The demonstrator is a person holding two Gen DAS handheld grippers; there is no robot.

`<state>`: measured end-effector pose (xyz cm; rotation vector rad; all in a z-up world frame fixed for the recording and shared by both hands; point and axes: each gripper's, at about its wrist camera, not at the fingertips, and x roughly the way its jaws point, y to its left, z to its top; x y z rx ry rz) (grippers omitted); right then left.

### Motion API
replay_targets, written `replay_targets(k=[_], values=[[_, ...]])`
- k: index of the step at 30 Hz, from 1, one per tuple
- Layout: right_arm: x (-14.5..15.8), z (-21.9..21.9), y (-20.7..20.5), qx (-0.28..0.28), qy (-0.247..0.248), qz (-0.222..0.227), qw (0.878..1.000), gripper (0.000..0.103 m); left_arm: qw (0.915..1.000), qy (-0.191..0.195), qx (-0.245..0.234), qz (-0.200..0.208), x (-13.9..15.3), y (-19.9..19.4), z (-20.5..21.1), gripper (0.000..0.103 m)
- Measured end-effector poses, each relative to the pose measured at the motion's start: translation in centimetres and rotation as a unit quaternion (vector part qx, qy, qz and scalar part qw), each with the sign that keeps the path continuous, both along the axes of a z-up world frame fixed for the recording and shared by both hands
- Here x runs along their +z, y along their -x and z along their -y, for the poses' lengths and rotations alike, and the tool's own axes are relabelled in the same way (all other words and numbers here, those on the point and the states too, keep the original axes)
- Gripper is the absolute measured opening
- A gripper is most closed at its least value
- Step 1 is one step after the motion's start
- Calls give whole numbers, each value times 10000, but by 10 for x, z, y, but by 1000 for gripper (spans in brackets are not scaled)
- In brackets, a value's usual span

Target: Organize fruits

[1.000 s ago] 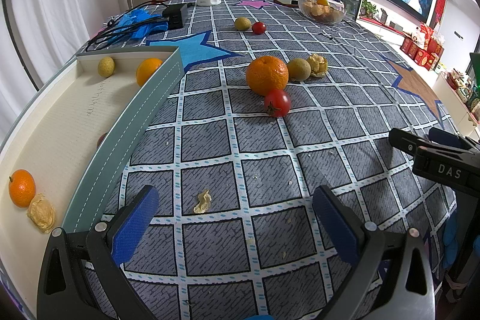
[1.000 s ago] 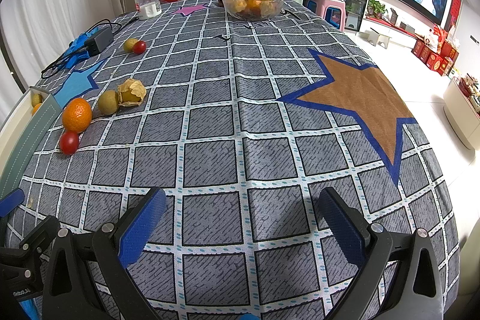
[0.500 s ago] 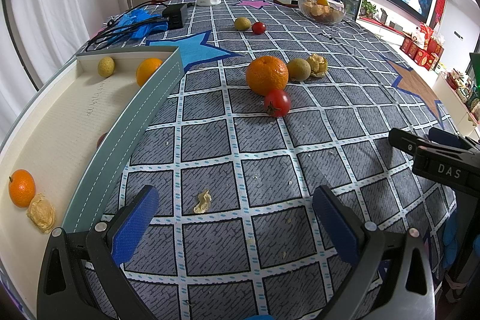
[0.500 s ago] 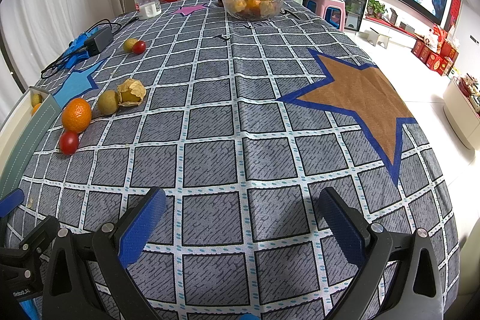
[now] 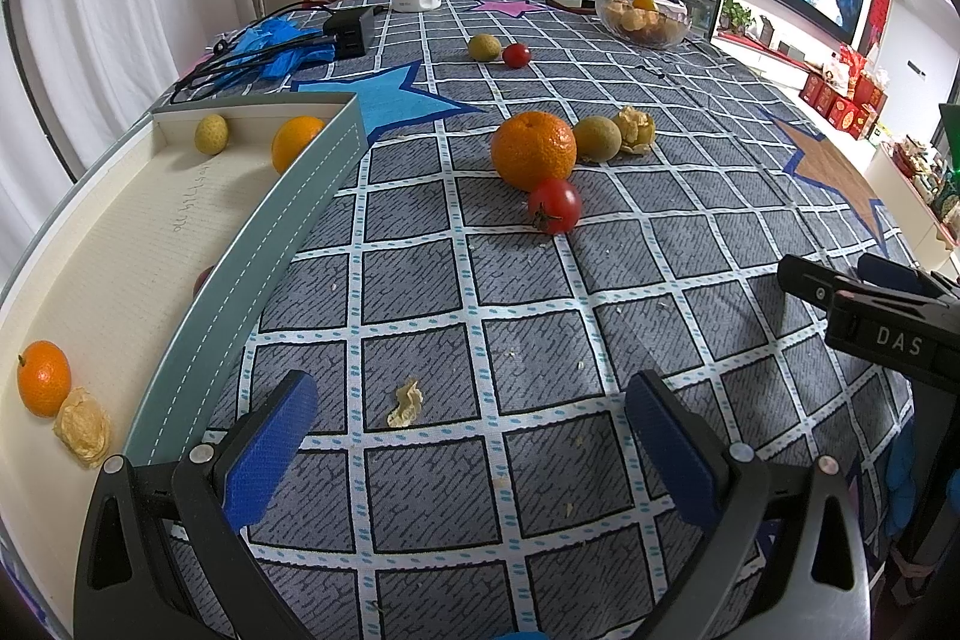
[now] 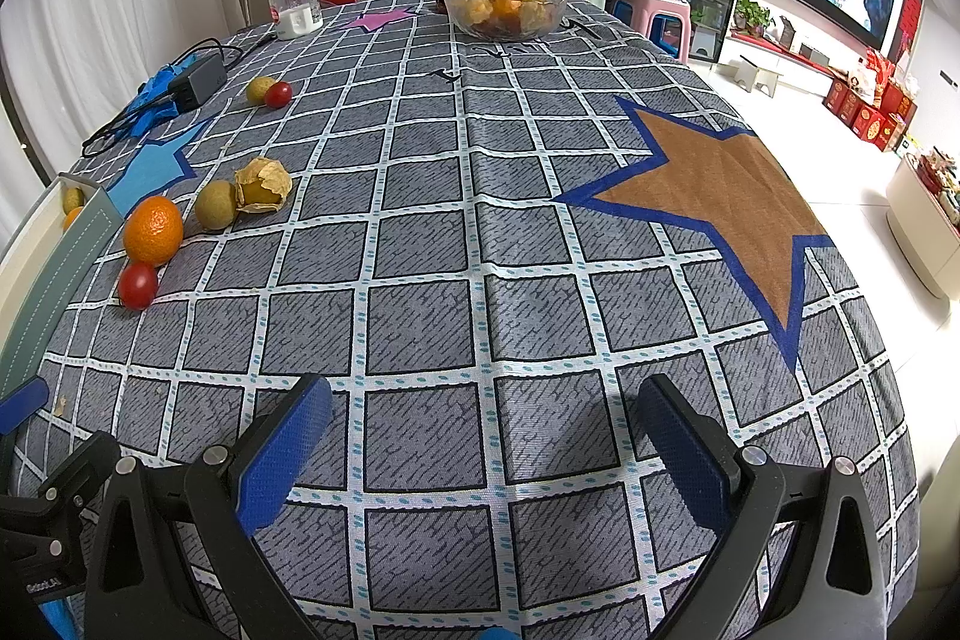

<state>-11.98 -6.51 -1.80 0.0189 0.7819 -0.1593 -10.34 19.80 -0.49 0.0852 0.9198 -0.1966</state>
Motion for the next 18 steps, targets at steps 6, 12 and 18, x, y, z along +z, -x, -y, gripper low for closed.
replay_targets(k=[6,12,18], values=[[0,0,0,3,-7,4,10000,102,9999,-39,28,-153,4,-12,4,98],[0,0,0,2,-5,3,10000,102,9990,-199,-112,-378,9,-38,33,85],[0,-1,-1,10,-4,1,10000,102,9986,-150,172,-486,11,-67,43,73]])
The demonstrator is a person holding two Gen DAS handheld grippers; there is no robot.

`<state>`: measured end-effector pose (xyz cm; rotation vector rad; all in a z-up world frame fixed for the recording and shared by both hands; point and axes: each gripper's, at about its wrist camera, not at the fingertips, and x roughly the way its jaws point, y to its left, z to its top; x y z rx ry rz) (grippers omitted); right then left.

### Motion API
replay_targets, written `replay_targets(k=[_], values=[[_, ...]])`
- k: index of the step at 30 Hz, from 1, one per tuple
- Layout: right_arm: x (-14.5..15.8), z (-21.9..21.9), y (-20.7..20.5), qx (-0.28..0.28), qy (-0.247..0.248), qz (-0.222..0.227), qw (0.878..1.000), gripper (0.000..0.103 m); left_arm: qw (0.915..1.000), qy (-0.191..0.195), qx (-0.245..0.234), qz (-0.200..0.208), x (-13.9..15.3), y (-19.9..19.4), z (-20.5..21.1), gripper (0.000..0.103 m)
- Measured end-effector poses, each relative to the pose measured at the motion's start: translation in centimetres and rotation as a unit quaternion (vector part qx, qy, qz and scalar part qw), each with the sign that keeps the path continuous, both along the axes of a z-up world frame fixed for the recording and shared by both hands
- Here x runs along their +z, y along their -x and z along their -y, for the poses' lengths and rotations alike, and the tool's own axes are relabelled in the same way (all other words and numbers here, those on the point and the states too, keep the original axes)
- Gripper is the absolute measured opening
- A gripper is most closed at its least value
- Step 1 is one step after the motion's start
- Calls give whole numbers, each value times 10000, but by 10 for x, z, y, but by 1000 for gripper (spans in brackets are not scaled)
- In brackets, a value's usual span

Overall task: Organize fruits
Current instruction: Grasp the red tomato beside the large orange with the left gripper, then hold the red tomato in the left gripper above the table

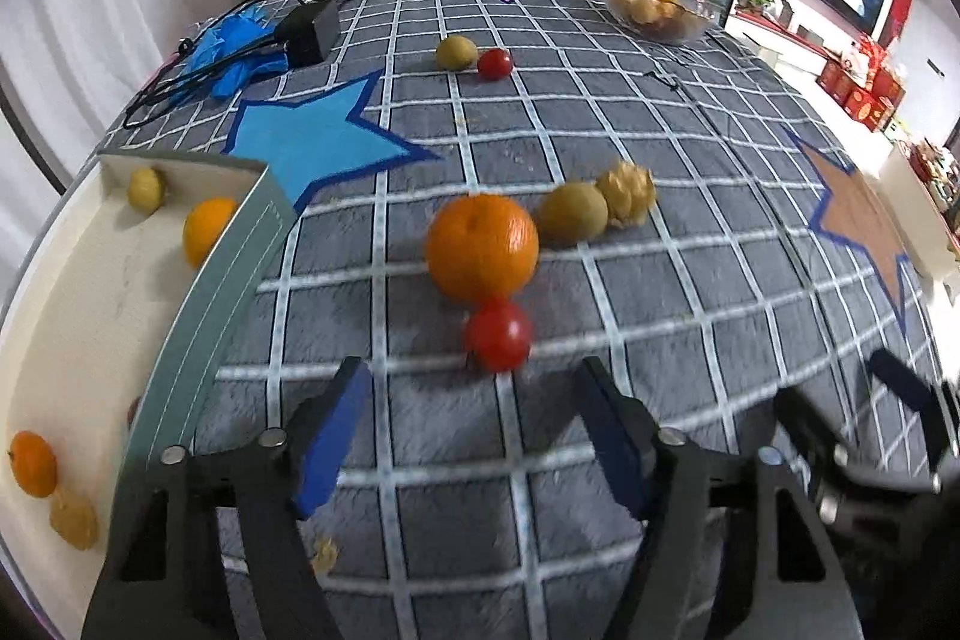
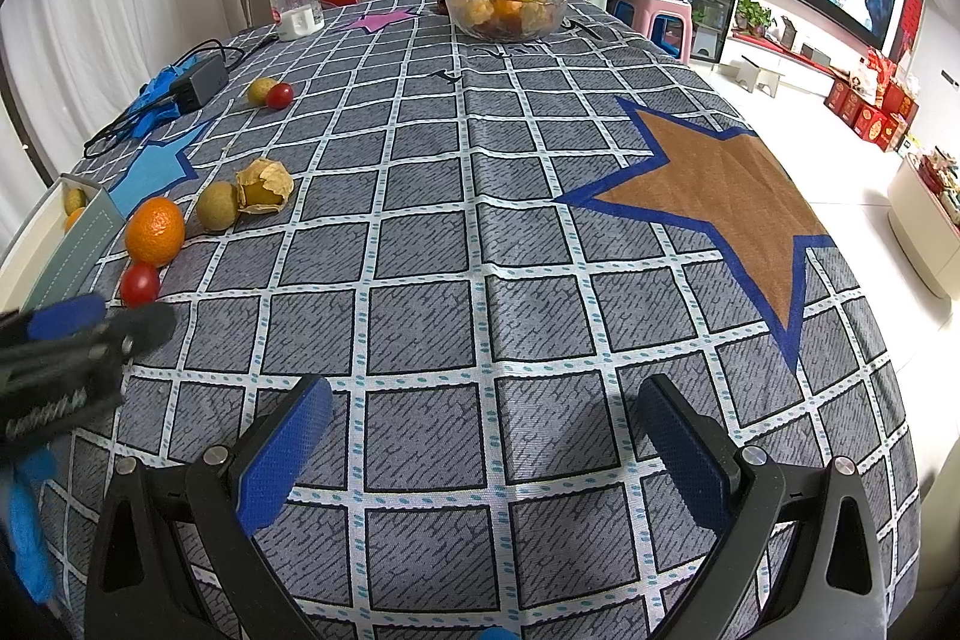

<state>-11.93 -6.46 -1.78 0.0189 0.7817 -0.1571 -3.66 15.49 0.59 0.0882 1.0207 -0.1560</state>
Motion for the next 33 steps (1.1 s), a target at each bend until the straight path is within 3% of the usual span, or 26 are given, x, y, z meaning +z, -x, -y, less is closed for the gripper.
replay_targets(k=[3,5,11,18,33], values=[[0,1,1,1,-6,4,10000,102,9999,-53,57,98,1,-5,4,58],[0,0,1,1,-7,5,10000,102,9999,-12,39,134,3,-8,5,23],[0,0,1,4,-5,3,10000,102,9996,-53,-110,255,2,17,-3,23],[0,0,1,-3,-6,4,10000,102,9953,25,-74,963,-5,73,-35,24],[0,-1,0,-7,-2,2,10000,102,9954,74,-16,957,-4,71,-37,24]])
